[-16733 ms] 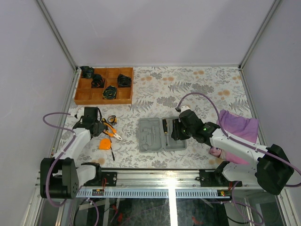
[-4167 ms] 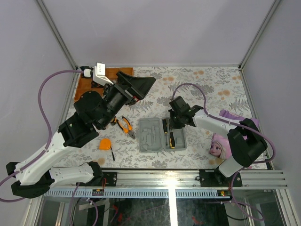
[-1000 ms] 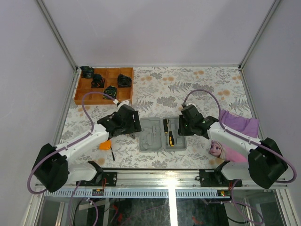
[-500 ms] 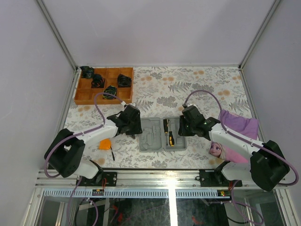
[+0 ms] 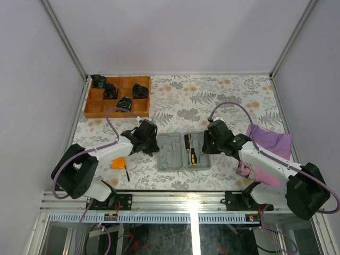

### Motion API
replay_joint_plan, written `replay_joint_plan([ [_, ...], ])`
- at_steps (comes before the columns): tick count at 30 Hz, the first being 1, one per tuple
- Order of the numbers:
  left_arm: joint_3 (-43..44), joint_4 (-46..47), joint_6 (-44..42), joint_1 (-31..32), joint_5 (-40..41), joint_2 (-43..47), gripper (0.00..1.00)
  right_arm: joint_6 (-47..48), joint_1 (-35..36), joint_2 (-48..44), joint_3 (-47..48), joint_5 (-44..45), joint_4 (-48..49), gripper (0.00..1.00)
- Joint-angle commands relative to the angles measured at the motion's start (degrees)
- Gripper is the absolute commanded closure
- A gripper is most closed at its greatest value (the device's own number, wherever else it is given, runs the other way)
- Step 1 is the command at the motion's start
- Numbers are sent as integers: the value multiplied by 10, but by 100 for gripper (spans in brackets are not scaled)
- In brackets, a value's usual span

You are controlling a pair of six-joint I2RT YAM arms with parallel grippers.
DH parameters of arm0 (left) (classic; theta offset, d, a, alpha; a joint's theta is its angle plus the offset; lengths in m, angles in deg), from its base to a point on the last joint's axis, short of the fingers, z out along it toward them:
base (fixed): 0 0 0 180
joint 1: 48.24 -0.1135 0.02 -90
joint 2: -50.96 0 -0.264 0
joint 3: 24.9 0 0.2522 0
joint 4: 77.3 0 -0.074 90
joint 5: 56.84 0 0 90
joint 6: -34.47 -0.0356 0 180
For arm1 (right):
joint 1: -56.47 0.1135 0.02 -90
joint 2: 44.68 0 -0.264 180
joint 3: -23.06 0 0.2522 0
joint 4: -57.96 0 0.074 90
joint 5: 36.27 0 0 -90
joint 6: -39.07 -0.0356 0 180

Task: Sort the tools into containers
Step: Place the screwdriver in the storage box.

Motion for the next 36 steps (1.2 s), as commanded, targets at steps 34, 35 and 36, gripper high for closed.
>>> replay_joint_plan([
  [34,-109,52,189,56,35,112,100,80,-2,145,87,-117,51,70],
  [35,-109,52,189,57,35,113,100,80,-2,149,88,-117,51,71],
  [36,-109,52,189,57,35,111,100,80,-2,153,90,-118,50,71],
])
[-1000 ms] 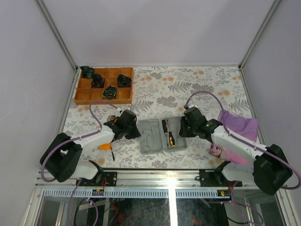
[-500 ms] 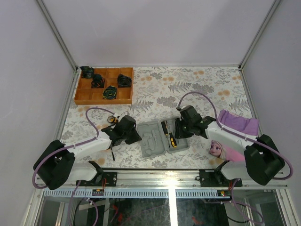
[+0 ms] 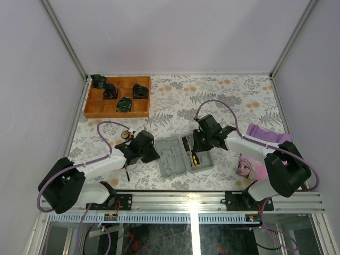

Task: Sort the tools into containers
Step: Place the screwdriver in the storage box.

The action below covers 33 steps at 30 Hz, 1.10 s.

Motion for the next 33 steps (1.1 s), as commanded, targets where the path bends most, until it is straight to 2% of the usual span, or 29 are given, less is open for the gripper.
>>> replay_joint_plan([
  [1,2,16,5,4,9,-3,100,13,-2,15,29,-13,10,72],
  [21,3,18,5,5,6,-2,100,10,-2,62,22,-12,18,74],
  [26,5,21,5,5,4,-5,100,2,-2,62,19,-12,6,78],
  [33,7,21,4,7,4,-8,100,-4,-1,66,15,3,-23,89],
])
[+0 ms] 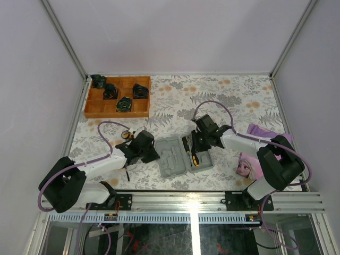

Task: Sort the tools into containers
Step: Place the screwdriver in the storage box.

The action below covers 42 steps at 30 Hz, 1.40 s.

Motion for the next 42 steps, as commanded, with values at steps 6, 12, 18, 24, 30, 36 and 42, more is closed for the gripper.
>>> replay_joint_plan([
  [6,4,27,5,8,2,-5,100,-6,6,29,9,40,-67,100],
  [12,2,49,-5,14,-9,-15,100,-9,30,82,31,68,-104,100],
  [18,1,88,-30,19,-39,-37,100,-23,65,134,45,99,-125,100],
  [24,14,95,-44,23,-44,-50,100,-42,92,184,34,108,-107,100],
  [30,23,96,-54,24,-46,-60,100,-62,112,240,18,82,-61,100],
  [36,19,101,-54,24,-50,-63,100,-71,120,294,4,17,-12,100],
  [42,18,108,-54,24,-55,-64,100,-70,127,353,-6,-34,23,100],
])
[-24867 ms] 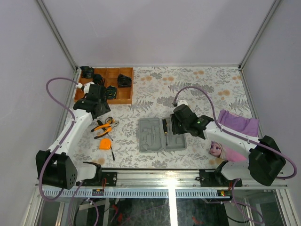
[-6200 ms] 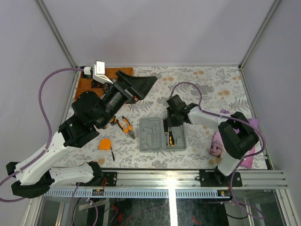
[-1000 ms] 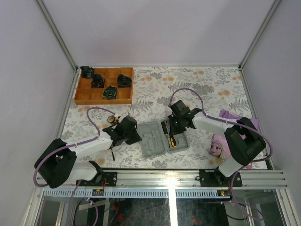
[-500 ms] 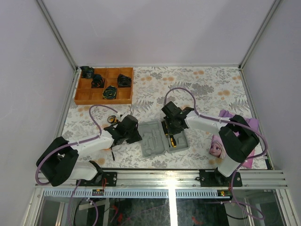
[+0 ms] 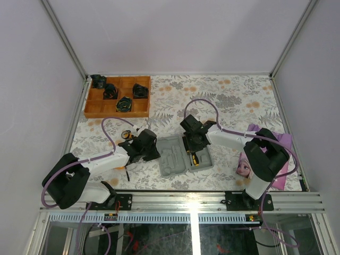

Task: Sort the tools into containers
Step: Place the screwdriver in the storage box.

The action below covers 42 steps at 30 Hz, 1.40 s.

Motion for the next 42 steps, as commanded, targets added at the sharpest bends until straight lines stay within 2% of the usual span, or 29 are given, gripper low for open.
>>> replay_joint_plan([
  [1,0,94,5,16,-55,-33,100,-38,47,246,-110,-175,147,100],
  [4,2,88,7,16,-51,-31,100,-47,46,199,-125,-156,145,100],
  [9,2,56,12,16,-25,-19,100,-50,44,64,-118,-93,90,100],
  [17,-12,34,29,15,-3,4,100,-54,30,-69,-113,-64,54,100],
  [32,-12,20,37,15,6,11,100,-36,4,-130,-126,-103,43,100],
  [42,-12,16,37,16,11,14,100,-48,-25,-195,-150,-89,53,100],
])
